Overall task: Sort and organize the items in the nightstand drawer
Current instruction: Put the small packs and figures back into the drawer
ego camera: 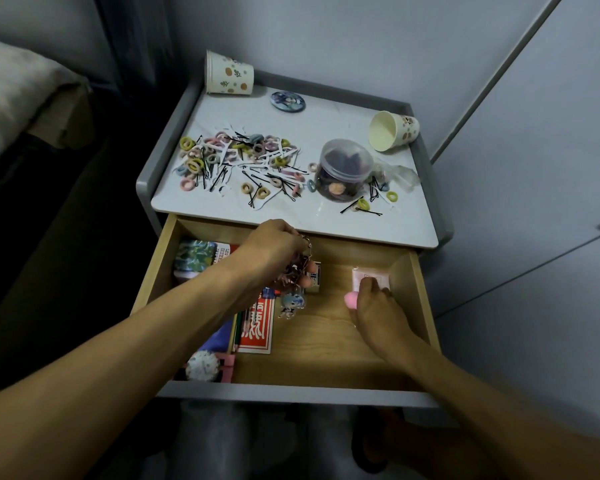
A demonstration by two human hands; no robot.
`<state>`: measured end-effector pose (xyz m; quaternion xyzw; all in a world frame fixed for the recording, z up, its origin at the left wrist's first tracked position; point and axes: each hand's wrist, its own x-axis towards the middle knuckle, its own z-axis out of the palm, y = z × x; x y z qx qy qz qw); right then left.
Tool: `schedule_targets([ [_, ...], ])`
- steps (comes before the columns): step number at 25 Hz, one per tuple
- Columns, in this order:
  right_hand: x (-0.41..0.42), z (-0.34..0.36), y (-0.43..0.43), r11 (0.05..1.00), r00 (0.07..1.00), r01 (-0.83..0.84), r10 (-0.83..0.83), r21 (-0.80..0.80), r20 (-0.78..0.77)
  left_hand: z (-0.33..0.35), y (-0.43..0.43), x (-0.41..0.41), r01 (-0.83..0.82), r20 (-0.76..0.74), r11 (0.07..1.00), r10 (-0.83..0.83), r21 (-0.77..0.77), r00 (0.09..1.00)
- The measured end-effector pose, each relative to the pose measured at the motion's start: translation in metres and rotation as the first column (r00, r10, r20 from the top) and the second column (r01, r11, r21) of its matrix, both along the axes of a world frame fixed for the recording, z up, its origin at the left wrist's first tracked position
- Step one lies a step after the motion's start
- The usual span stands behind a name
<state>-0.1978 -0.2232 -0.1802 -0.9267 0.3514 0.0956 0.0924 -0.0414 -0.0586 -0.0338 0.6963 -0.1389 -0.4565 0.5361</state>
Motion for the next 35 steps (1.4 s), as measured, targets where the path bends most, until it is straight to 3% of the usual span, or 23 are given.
schedule_targets([
  [8,0.003,0.005,-0.005,1.000,0.999,0.010,-0.010,-0.002,0.038,0.000,-0.001,0.001,0.002,0.001,1.000,-0.002,0.012,1.000],
  [10,0.000,0.015,-0.008,0.992,0.997,-0.001,0.011,-0.123,0.074,0.000,-0.001,0.002,-0.006,0.008,1.000,0.006,0.004,1.000],
  [13,0.000,0.030,-0.022,0.893,0.992,-0.124,0.123,-0.432,-0.030,-0.002,-0.001,0.001,-0.013,0.074,1.000,0.013,0.005,0.997],
  [16,0.005,0.038,-0.029,0.928,0.995,-0.087,0.100,-0.361,0.015,-0.004,-0.001,-0.003,-0.002,0.135,1.000,-0.001,0.019,0.991],
  [21,0.001,0.029,-0.033,0.884,0.980,-0.197,0.161,-0.424,-0.120,-0.006,0.002,-0.001,-0.008,0.130,1.000,0.005,0.021,0.992],
  [29,0.000,0.024,-0.036,0.830,0.967,-0.250,0.184,-0.499,-0.177,-0.006,0.005,0.003,-0.057,0.047,0.998,0.059,-0.033,0.997],
  [32,-0.003,0.026,-0.028,0.839,0.981,-0.192,0.174,-0.510,-0.084,-0.003,0.007,0.004,-0.104,-0.072,0.991,0.098,-0.089,0.993],
  [35,-0.003,0.049,-0.010,0.902,0.945,-0.092,0.212,-0.422,0.247,-0.001,0.006,0.005,-0.154,-0.174,0.977,0.127,-0.149,0.976],
])
